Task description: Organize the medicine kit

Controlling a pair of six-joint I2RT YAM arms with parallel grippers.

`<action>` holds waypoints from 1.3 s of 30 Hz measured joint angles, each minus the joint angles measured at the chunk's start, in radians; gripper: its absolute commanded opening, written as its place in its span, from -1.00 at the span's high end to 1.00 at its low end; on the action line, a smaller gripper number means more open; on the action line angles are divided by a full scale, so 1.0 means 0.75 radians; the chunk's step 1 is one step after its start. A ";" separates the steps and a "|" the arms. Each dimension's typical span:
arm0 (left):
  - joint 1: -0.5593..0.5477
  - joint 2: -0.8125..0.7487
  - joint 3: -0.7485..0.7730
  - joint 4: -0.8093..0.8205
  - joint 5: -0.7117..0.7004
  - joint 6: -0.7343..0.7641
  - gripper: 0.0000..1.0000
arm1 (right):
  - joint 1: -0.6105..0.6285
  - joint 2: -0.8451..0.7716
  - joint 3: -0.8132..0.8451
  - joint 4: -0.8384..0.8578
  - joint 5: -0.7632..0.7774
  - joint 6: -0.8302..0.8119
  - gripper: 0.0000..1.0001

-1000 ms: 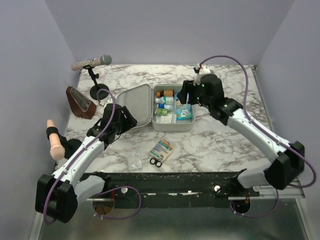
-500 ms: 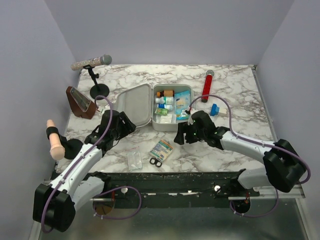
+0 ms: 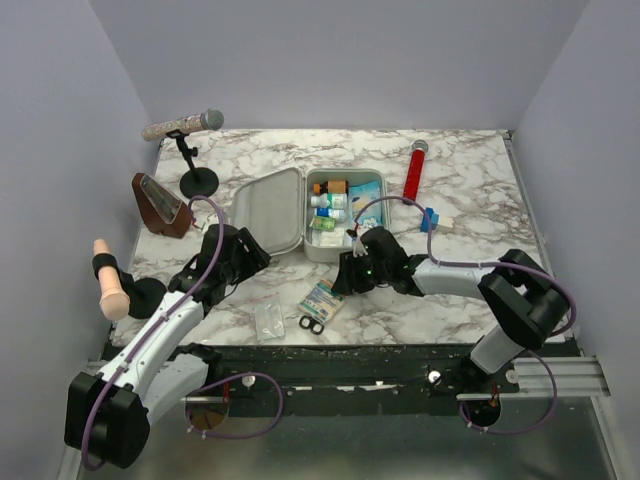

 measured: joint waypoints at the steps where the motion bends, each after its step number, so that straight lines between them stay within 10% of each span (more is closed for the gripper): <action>1: 0.000 0.001 0.000 0.000 0.000 0.000 -0.46 | 0.008 0.014 0.005 0.007 -0.009 0.002 0.19; 8: 0.000 0.001 0.000 -0.001 0.000 -0.002 -0.46 | 0.042 0.044 0.012 0.010 -0.034 0.035 0.97; 24: 0.000 0.001 0.000 -0.005 0.000 -0.002 -0.46 | 0.044 -0.545 0.173 -0.311 0.059 -0.028 0.99; 39: 0.000 0.034 0.004 0.001 0.006 0.002 -0.46 | -0.168 -0.220 0.647 -0.555 0.480 -0.297 0.99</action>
